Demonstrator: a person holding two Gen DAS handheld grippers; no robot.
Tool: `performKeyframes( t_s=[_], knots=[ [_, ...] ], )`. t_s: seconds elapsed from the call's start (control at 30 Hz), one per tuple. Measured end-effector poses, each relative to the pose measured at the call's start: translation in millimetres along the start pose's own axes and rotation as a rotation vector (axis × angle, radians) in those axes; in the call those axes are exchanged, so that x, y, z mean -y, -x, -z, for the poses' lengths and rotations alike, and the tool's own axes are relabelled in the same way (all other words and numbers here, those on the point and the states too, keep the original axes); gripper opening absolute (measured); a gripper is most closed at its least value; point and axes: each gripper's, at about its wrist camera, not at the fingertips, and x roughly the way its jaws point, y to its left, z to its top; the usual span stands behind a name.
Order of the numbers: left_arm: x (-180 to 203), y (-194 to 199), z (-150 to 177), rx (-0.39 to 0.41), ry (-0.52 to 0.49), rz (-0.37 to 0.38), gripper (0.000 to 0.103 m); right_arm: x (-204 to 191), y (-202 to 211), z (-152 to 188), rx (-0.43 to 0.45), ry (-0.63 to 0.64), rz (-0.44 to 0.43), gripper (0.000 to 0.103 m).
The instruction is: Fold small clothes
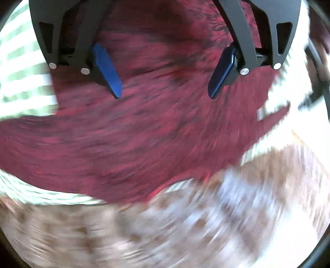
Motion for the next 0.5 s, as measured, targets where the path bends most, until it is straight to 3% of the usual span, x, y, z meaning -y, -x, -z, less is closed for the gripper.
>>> performKeyframes(
  t_s=[0.1, 0.27, 0.37, 0.5],
  knots=[
    [35.3, 9.1, 26.3, -0.038, -0.027, 0.085, 0.054, 90.6, 39.8, -17.9, 0.100, -0.257, 0.052, 0.076],
    [81.8, 13.5, 51.2, -0.080, -0.088, 0.142, 0.055, 240.9, 94.4, -21.6, 0.235, -0.629, 0.180, 0.069],
    [93.5, 10.2, 57.7, -0.122, -0.090, 0.157, 0.055, 290.0, 106.4, -28.3, 0.276, -0.727, 0.190, 0.061],
    [109.4, 8.7, 66.6, -0.149, -0.092, 0.170, 0.055, 319.5, 103.2, -47.1, 0.289, -0.751, 0.163, 0.060]
  ],
)
